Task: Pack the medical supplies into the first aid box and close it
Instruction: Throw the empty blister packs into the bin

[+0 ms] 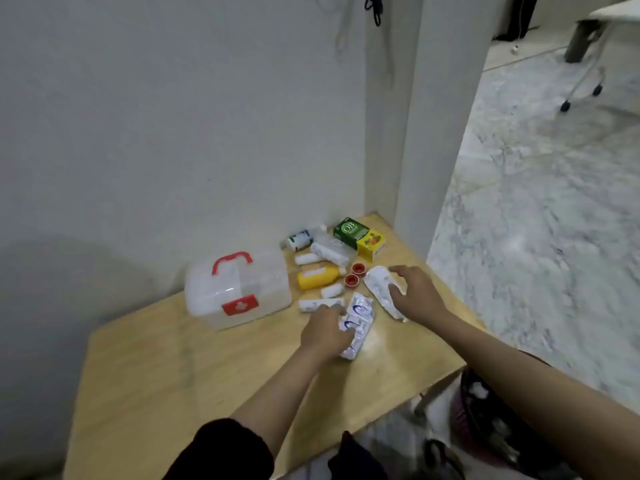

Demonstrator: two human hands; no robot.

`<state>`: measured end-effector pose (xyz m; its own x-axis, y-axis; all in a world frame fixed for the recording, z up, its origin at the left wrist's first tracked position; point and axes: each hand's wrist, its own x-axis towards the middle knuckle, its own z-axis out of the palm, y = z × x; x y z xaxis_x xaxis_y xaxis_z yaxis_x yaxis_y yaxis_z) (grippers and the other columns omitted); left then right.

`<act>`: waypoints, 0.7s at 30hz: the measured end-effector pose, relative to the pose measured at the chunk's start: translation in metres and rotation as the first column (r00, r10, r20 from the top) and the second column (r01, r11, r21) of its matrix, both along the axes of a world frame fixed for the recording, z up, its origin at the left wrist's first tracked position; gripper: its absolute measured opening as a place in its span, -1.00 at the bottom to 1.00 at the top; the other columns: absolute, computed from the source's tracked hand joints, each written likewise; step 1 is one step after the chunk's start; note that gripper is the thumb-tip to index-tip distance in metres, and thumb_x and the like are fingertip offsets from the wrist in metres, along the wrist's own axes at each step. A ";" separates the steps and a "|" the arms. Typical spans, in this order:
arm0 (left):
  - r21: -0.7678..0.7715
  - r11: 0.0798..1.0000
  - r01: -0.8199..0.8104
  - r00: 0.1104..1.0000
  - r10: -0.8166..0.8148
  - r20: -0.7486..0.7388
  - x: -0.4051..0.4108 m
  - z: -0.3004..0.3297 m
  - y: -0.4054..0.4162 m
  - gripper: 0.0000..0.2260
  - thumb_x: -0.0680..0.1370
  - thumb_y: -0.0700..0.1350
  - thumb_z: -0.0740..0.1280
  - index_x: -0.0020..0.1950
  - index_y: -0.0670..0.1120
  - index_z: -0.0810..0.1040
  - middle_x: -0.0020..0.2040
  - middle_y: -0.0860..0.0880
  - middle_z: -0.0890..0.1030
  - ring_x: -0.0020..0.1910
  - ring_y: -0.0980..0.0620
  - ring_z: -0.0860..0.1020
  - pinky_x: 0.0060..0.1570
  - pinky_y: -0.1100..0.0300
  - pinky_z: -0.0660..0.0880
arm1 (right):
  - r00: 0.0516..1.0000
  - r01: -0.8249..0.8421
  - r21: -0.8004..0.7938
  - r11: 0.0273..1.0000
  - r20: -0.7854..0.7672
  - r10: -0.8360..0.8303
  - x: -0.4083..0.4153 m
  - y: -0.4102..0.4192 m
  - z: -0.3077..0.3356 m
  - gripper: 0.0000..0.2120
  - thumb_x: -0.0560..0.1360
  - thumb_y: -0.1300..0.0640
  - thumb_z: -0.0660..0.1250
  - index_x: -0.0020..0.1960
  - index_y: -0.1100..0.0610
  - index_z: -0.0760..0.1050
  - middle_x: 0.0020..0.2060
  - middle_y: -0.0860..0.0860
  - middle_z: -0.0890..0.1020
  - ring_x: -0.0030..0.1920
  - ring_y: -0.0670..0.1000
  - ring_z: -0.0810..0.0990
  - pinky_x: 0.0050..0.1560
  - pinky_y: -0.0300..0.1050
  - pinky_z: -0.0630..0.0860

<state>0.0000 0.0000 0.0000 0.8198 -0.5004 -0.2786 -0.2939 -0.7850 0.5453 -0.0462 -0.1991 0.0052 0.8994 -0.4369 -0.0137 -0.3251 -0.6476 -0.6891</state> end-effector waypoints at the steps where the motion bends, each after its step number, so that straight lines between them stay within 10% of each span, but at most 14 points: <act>1: 0.033 0.999 0.006 1.000 -0.006 -0.004 -0.002 -0.003 0.000 -0.60 0.47 0.01 0.29 0.30 -0.01 0.46 0.26 -0.10 0.46 0.26 -0.09 0.44 0.10 0.07 0.45 | 0.999 0.001 -0.031 1.000 -0.038 -0.003 -0.004 -0.003 -0.008 -0.61 0.44 0.14 0.27 0.27 0.13 0.45 0.13 0.21 0.54 0.18 0.25 0.48 0.20 0.02 0.38; 7: 0.034 0.999 -0.009 1.000 0.008 0.020 -0.014 -0.028 -0.004 -0.68 0.51 -0.02 0.29 0.27 0.05 0.53 0.26 -0.08 0.42 0.23 -0.10 0.40 0.09 0.05 0.47 | 0.966 -0.029 -0.092 0.995 -0.258 0.005 -0.026 -0.001 -0.040 -0.58 0.52 0.04 0.20 0.37 0.02 0.37 0.33 0.16 0.41 0.30 0.24 0.35 0.23 0.11 0.40; 13: -0.013 0.996 -0.087 0.993 0.087 0.084 -0.015 -0.038 -0.008 -0.83 0.49 -0.10 0.34 0.04 -0.05 0.65 0.11 -0.07 0.47 0.09 -0.10 0.47 -0.05 0.08 0.48 | 0.970 0.132 -0.236 0.963 -0.171 -0.175 -0.044 0.011 -0.054 -0.79 0.41 -0.02 0.36 -0.08 0.11 0.59 -0.03 0.13 0.55 0.00 0.22 0.48 -0.09 0.02 0.43; 21: -0.164 0.977 -0.136 0.984 0.113 -0.140 -0.022 -0.036 -0.022 -0.66 0.30 -0.16 0.54 0.05 -0.06 0.61 -0.01 -0.04 0.58 -0.13 0.05 0.54 -0.13 0.24 0.44 | 0.970 0.243 0.187 0.952 -0.070 -0.234 -0.073 0.010 -0.056 -0.64 0.41 0.12 0.41 0.20 0.10 0.50 -0.10 0.00 0.39 -0.22 -0.01 0.44 -0.11 -0.19 0.32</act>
<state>-0.0221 -0.0219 -0.0356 0.8413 -0.4464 -0.3049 -0.1177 -0.7018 0.7026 -0.1193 -0.1890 -0.0509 0.7656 -0.6237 -0.1576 -0.4883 -0.4038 -0.7736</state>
